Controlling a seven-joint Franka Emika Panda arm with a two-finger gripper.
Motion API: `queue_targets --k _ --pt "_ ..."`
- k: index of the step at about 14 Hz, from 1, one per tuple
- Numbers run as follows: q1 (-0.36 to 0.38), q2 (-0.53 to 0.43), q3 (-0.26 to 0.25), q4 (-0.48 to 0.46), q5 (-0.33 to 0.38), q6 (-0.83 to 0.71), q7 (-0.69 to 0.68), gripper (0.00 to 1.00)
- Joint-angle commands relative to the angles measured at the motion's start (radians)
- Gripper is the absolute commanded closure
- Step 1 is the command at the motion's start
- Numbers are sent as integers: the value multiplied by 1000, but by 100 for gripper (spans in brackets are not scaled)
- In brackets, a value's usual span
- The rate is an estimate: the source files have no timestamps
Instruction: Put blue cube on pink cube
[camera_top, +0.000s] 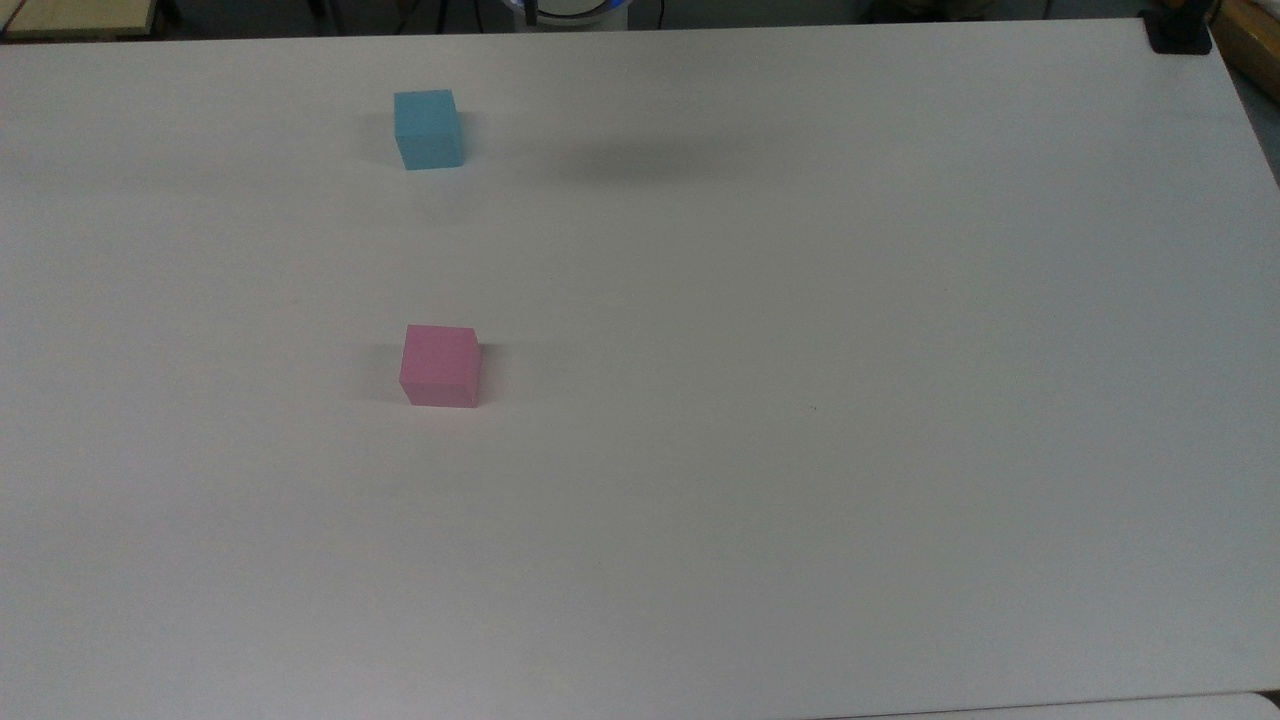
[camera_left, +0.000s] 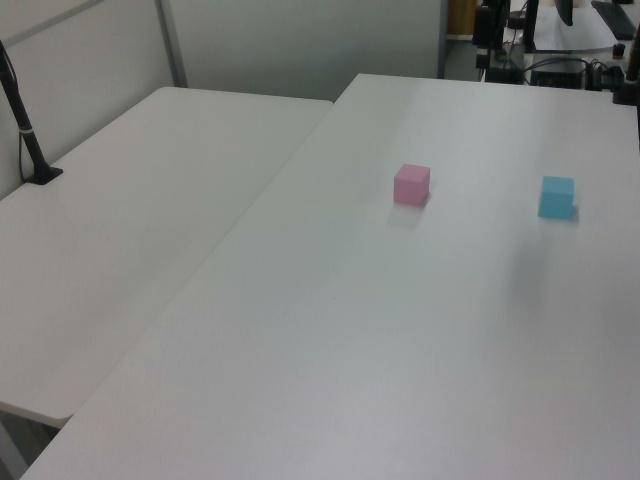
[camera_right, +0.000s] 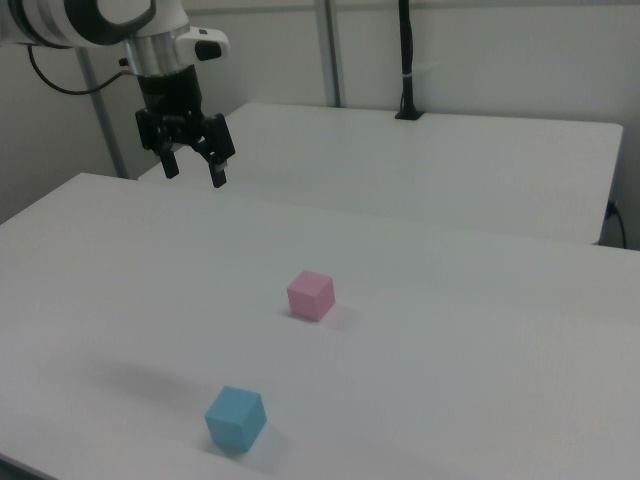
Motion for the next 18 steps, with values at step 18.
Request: queue_targets --k 18 --pt "-10 -79 -2 -61 10 -10 9 0"
